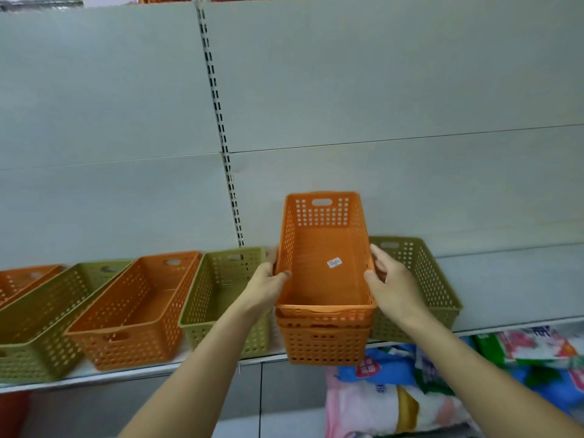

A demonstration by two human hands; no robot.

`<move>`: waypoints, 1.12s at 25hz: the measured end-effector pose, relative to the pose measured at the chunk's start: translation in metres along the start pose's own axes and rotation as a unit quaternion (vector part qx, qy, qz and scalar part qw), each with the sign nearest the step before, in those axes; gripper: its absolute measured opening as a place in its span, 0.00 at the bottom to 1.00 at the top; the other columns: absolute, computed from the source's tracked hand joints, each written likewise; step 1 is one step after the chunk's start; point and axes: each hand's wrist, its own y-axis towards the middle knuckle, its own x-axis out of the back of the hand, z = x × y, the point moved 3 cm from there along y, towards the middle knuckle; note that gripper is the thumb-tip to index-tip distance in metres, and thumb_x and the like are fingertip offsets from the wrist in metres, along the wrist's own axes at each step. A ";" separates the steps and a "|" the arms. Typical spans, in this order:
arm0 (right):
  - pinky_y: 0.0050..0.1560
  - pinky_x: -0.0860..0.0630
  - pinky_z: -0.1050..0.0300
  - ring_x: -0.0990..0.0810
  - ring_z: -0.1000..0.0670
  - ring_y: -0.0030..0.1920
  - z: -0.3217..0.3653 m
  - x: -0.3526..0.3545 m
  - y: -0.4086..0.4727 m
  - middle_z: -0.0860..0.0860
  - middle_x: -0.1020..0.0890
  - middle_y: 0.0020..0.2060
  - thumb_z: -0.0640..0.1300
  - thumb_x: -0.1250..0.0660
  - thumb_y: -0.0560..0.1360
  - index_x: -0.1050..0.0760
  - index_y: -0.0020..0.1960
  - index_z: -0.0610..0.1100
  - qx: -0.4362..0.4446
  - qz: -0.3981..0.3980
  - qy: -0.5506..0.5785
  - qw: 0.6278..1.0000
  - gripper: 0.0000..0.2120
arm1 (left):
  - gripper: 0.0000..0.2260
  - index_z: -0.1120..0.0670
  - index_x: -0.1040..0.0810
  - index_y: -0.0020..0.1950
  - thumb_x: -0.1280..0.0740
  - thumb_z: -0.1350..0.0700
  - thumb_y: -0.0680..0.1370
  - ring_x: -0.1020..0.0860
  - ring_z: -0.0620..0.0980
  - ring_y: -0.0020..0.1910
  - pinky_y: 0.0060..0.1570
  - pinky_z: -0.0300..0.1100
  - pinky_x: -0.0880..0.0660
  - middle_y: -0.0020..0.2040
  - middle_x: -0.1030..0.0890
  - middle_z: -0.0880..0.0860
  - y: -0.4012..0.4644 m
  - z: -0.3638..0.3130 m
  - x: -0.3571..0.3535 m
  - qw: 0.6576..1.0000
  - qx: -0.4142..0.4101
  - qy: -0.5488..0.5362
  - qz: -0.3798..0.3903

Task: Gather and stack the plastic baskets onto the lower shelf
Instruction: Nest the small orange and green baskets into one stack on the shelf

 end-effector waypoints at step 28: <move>0.33 0.17 0.51 0.18 0.44 0.44 -0.069 0.132 0.059 0.45 0.20 0.49 0.34 0.42 0.78 0.26 0.55 0.47 -0.070 -0.147 0.224 0.961 0.12 | 0.22 0.49 0.26 0.69 0.39 0.41 0.79 0.30 0.46 0.67 0.65 0.46 0.30 0.67 0.24 0.48 -0.021 0.013 -0.099 0.940 -0.085 0.315 -0.096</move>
